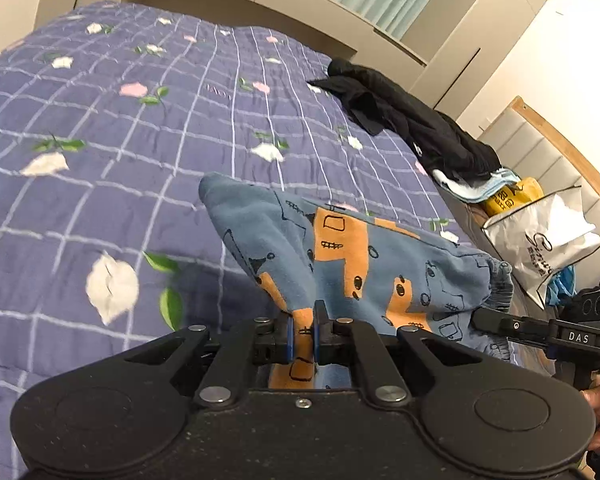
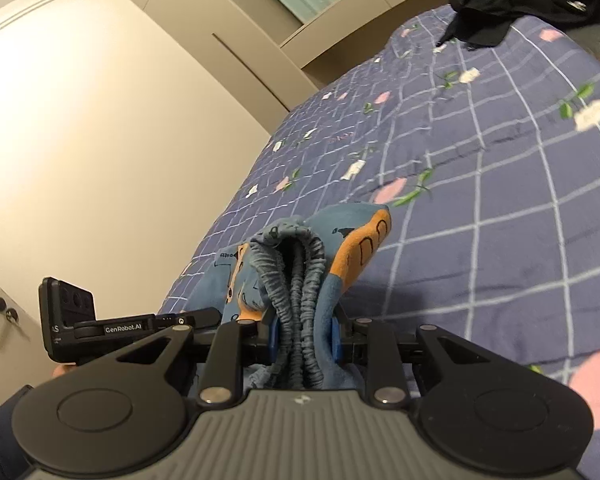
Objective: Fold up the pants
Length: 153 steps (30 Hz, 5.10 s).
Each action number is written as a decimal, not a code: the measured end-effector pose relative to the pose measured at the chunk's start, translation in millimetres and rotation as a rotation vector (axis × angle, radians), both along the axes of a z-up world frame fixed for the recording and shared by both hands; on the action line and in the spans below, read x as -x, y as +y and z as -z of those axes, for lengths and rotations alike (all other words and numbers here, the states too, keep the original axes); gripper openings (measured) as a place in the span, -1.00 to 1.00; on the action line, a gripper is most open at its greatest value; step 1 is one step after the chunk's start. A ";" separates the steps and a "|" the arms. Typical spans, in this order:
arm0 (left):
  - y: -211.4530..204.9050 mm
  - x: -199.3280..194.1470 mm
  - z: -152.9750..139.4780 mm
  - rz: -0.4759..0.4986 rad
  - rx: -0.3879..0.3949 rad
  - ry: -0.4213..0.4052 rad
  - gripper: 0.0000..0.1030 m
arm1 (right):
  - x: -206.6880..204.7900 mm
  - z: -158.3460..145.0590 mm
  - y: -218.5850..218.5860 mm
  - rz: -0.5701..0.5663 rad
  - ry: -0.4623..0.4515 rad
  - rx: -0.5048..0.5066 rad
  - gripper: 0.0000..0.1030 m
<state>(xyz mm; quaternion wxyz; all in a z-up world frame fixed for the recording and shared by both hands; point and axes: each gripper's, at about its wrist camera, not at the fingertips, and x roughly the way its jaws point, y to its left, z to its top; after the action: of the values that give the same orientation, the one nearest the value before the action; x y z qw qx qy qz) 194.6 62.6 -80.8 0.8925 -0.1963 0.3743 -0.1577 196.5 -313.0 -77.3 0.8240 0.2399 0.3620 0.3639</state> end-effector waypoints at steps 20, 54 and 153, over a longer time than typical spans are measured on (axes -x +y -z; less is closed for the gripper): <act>61.2 -180.3 -40.0 -0.087 -0.103 -0.059 -0.83 | -181.0 -32.3 101.9 -0.004 -0.072 0.011 -0.48; 40.4 31.7 -62.4 -0.269 -0.302 -0.025 0.98 | -25.1 -85.6 100.0 0.141 -0.154 0.216 0.99; -29.8 199.7 -118.6 -0.224 -0.369 -0.149 0.99 | 187.3 -135.5 72.8 0.201 -0.326 0.402 0.99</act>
<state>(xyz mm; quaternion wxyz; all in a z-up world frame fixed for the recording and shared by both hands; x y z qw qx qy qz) -5.1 32.8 37.8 0.9504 -0.0577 0.3057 -0.0005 9.2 -240.1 58.2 0.9344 0.0445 0.2642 0.2349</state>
